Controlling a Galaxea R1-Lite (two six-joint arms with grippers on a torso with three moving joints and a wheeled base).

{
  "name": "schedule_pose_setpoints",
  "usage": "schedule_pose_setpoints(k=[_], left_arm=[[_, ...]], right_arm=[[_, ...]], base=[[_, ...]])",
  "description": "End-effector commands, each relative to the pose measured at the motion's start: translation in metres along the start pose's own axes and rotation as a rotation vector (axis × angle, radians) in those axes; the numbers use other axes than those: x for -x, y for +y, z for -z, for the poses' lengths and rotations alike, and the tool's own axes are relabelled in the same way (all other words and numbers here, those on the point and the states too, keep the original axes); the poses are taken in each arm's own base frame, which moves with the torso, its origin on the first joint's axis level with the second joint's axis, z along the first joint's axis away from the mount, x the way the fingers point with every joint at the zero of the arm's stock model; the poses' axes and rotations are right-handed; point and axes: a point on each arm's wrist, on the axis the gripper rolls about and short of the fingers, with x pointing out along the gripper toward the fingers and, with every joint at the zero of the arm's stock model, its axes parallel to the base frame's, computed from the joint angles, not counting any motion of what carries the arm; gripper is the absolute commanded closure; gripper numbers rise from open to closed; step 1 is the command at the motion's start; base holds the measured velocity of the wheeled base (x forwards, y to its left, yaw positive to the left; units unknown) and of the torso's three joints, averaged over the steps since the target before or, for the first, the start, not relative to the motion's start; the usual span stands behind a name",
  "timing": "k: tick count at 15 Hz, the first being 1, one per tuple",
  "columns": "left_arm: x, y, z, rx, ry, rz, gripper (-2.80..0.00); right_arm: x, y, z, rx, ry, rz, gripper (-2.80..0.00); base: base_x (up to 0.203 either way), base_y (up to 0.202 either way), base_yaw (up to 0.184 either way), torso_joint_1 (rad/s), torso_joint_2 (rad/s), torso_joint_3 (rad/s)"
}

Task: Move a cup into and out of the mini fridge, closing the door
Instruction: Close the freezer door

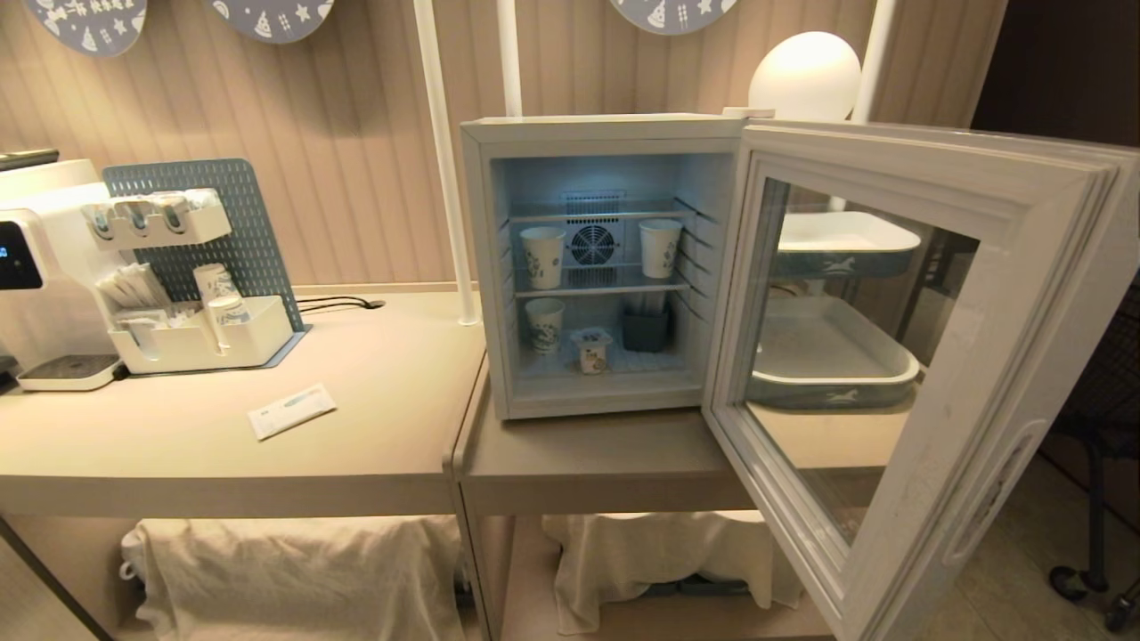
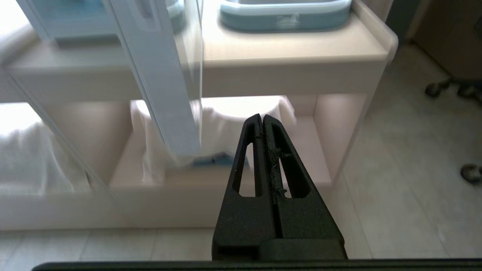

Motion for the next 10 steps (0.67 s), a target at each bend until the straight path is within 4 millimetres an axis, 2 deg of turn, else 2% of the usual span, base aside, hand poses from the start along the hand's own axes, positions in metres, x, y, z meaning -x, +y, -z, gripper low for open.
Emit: schedule_pose_setpoints(k=[1,3,4,5,6,8,10], left_arm=[[0.0,0.0,0.0,0.0,0.001,-0.002,0.0],[0.0,0.0,0.0,0.001,0.001,-0.002,0.0],[0.0,0.0,0.0,0.003,0.001,-0.001,0.0],[0.0,0.0,0.0,0.003,0.0,-0.003,0.0],[0.0,0.0,0.0,0.003,0.0,-0.001,0.0],[0.0,0.0,0.0,0.003,0.001,-0.002,0.0],[0.0,0.0,0.0,0.003,0.001,-0.002,0.0]], right_arm=[[0.005,0.0,-0.024,-0.014,-0.051,0.004,0.0],[-0.001,-0.001,-0.065,-0.079,-0.013,0.036,0.0],[-0.017,-0.002,-0.087,-0.113,0.056,0.057,0.0],[-0.042,-0.002,-0.106,-0.141,0.15,0.077,0.0],[-0.075,-0.002,-0.121,-0.164,0.245,0.094,0.0],[-0.144,-0.005,-0.135,-0.217,0.366,0.074,0.0],[-0.202,-0.012,-0.138,-0.323,0.416,-0.123,0.0]], base=[[0.0,0.0,0.0,0.0,0.0,0.0],[0.0,0.0,0.0,0.0,0.0,0.0],[0.0,0.0,0.0,0.0,0.0,0.0],[0.0,0.0,0.0,0.0,0.0,0.0],[0.0,0.0,0.0,0.0,0.0,0.0],[0.0,0.0,0.0,0.0,0.0,0.0],[0.0,0.0,0.0,0.0,0.0,0.0]])
